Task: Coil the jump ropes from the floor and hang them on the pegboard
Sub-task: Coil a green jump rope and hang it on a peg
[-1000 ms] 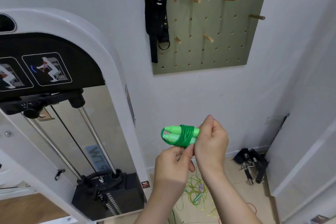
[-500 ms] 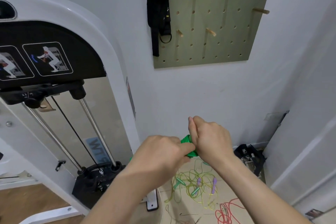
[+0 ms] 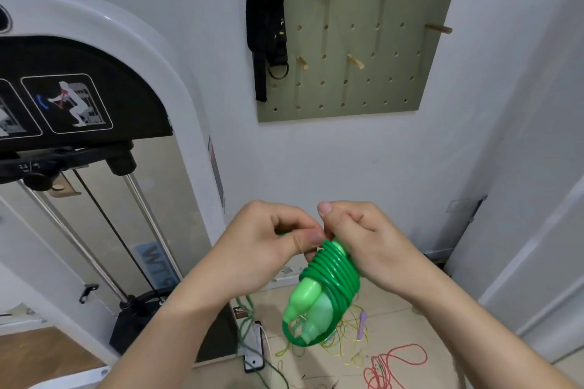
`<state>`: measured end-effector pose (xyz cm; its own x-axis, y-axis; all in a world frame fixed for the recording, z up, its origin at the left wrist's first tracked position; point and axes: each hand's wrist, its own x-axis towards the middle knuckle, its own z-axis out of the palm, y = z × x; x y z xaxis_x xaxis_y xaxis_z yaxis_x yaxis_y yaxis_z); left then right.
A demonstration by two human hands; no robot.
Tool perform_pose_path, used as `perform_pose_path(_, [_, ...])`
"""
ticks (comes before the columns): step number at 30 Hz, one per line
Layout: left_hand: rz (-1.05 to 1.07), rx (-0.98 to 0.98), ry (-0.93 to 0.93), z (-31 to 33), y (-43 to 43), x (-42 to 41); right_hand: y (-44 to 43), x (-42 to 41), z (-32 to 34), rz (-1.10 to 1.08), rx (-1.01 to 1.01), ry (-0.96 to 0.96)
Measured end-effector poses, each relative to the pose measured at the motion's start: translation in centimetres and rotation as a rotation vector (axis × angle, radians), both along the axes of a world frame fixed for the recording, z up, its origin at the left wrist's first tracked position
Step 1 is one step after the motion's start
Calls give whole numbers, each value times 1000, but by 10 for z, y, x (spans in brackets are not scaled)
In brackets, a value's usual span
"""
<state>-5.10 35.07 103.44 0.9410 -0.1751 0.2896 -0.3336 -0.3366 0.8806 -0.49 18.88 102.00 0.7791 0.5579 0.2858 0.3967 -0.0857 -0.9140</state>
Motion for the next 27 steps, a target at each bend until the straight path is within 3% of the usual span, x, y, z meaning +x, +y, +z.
perform_pose_path(6, [-47,-556,205,-5,-12,7,-2,-9,17,-114,256,114])
perform_pose_path(10, [-57,-760,270,-6,-30,5,-3,-12,24,-198,341,145])
perform_pose_path(12, [0,-765,253,-6,-38,2,-1,-13,25,-288,412,210])
perform_pose_path(14, [127,-594,157,-9,-44,-2,-1,-13,27,-396,511,325])
perform_pose_path(18, [302,118,-231,-21,-57,-14,1,-7,27,-566,671,427])
perform_pose_path(21, [421,453,-386,-29,-60,-14,2,1,15,-728,625,292])
perform_pose_path(24, [547,734,-394,-30,-67,-14,1,6,-1,-883,471,99])
perform_pose_path(27, [523,901,-358,-34,-73,-14,2,6,-8,-995,368,-82])
